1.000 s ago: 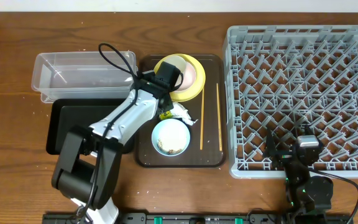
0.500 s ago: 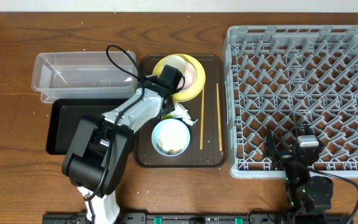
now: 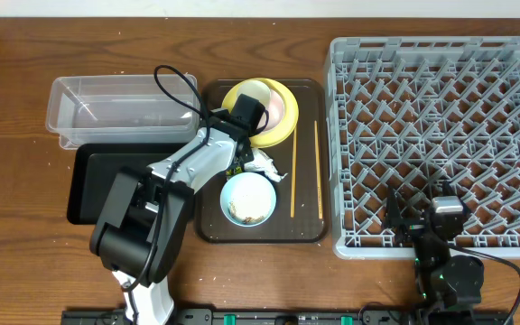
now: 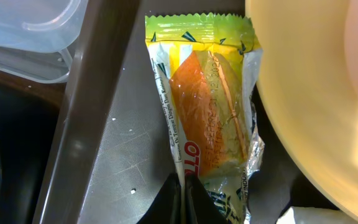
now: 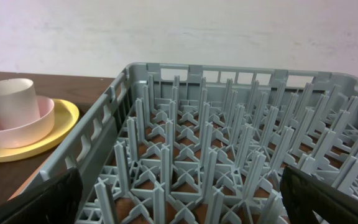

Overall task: Sort waste into correct bins and load items into the dishwasher rack
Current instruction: 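Carry the wrapper with left gripper and drop it into clear bin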

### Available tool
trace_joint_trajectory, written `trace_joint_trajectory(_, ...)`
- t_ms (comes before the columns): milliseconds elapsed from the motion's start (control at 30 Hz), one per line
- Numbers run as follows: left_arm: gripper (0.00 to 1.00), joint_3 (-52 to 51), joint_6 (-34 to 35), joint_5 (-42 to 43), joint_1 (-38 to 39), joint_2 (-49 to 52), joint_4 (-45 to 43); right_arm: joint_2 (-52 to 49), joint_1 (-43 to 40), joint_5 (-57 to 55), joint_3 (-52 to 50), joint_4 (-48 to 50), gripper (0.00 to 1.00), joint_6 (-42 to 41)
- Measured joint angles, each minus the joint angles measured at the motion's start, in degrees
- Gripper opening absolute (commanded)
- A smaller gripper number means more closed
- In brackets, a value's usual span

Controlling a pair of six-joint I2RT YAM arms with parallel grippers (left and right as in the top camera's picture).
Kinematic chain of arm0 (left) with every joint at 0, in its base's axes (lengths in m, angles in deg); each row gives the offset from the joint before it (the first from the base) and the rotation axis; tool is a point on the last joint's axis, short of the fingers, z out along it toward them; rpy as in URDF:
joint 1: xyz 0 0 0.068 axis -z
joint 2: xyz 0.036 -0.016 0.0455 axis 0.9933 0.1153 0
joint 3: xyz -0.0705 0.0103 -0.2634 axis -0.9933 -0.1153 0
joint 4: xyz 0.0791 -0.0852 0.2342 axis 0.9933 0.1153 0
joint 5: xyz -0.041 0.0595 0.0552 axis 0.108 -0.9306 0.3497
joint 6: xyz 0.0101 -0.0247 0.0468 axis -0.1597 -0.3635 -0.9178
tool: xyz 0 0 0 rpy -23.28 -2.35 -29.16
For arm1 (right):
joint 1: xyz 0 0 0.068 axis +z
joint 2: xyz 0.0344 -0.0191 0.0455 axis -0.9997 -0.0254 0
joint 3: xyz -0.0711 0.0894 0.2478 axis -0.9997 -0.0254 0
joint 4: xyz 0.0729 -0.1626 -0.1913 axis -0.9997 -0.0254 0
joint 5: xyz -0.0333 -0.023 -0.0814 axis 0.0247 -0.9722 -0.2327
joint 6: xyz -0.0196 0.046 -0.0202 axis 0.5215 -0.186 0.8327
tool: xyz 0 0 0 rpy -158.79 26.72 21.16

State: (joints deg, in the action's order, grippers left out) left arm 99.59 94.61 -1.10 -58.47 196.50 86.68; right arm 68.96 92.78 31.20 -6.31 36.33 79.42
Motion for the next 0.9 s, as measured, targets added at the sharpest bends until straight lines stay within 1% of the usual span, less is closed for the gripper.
trace_joint_trajectory(133, 0.06, 0.0, -0.1, 0.0, 0.0, -4.0, 0.9, 0.0, 0.0, 0.0, 0.0, 0.0, 0.99, 0.0)
trace_joint_trajectory(333, 0.06, 0.0, -0.1, 0.0, 0.0, -17.2, 1.4, 0.0, 0.0, 0.0, 0.0, 0.0, 0.99, 0.0)
trace_joint_trajectory(467, 0.06, 0.0, -0.1, -0.6, -0.5, -22.9, 0.9, 0.0, 0.0, 0.0, 0.0, 0.0, 0.99, 0.0)
trace_joint_trajectory(600, 0.06, 0.0, -0.1, -3.3, -3.0, -24.8, -0.1, 0.0, 0.0, 0.0, 0.0, 0.0, 0.99, 0.0)
trace_joint_trajectory(900, 0.06, 0.0, 0.0, -7.0, -13.5, -23.0, -2.0, 0.0, 0.0, 0.0, 0.0, 0.0, 0.99, 0.0)
